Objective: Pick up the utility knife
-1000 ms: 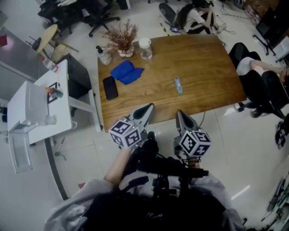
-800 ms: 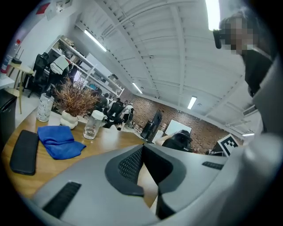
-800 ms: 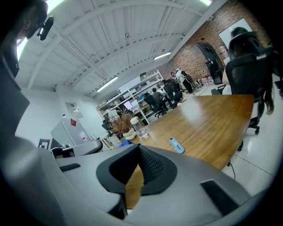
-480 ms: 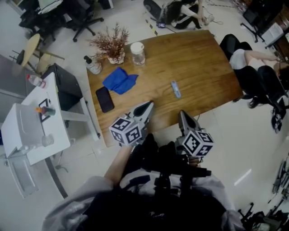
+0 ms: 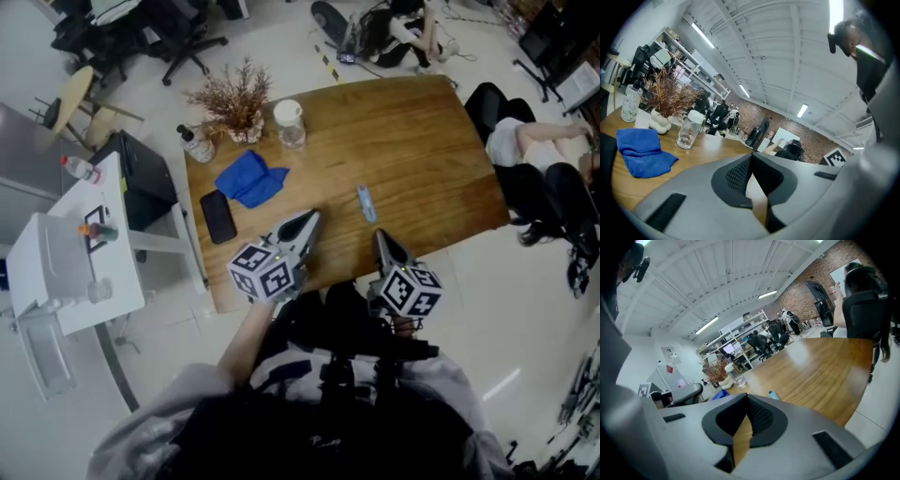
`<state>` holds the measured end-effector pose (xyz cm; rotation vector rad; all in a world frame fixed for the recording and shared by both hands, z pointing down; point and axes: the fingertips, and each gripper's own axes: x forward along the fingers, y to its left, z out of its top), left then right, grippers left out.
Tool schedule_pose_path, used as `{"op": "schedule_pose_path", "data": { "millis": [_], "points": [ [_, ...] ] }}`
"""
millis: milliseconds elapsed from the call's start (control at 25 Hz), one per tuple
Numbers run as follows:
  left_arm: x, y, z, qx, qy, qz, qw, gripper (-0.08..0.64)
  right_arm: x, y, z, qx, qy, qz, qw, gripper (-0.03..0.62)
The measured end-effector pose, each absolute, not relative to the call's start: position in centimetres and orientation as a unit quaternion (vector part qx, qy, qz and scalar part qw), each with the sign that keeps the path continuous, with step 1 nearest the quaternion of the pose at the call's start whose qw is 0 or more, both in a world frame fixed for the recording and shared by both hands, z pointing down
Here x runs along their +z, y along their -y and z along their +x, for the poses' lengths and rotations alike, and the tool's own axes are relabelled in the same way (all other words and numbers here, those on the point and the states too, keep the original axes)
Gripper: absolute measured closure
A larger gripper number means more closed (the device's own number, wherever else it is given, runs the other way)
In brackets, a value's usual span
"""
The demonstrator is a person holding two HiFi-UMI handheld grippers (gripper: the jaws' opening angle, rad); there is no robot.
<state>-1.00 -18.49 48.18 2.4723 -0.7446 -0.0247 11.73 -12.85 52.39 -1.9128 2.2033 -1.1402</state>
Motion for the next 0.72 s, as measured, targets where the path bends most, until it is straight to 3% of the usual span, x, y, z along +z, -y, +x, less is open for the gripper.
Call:
{"op": "schedule_pose_path", "data": {
  "millis": [400, 520, 600, 720],
  "points": [
    [47.7, 22.1, -1.6, -0.023, 0.359, 0.892, 0.272, 0.554, 58.7, 19.2, 14.5, -0.378, -0.724, -0.564, -0.12, 0.578],
    [47.6, 23.0, -3.0, -0.025, 0.392, 0.88, 0.268, 0.555, 60.7, 20.6, 14.1, -0.385, -0.737, -0.535, -0.149, 0.503],
    [47.6, 23.4, -4.0, -0.026, 0.412, 0.871, 0.267, 0.554, 61.5, 21.4, 13.8, -0.386, -0.742, -0.521, -0.169, 0.414],
    [47.9, 23.6, -4.9, -0.023, 0.434, 0.86, 0.267, 0.554, 62.9, 22.3, 13.9, -0.357, -0.743, -0.52, -0.225, 0.397]
  ]
}}
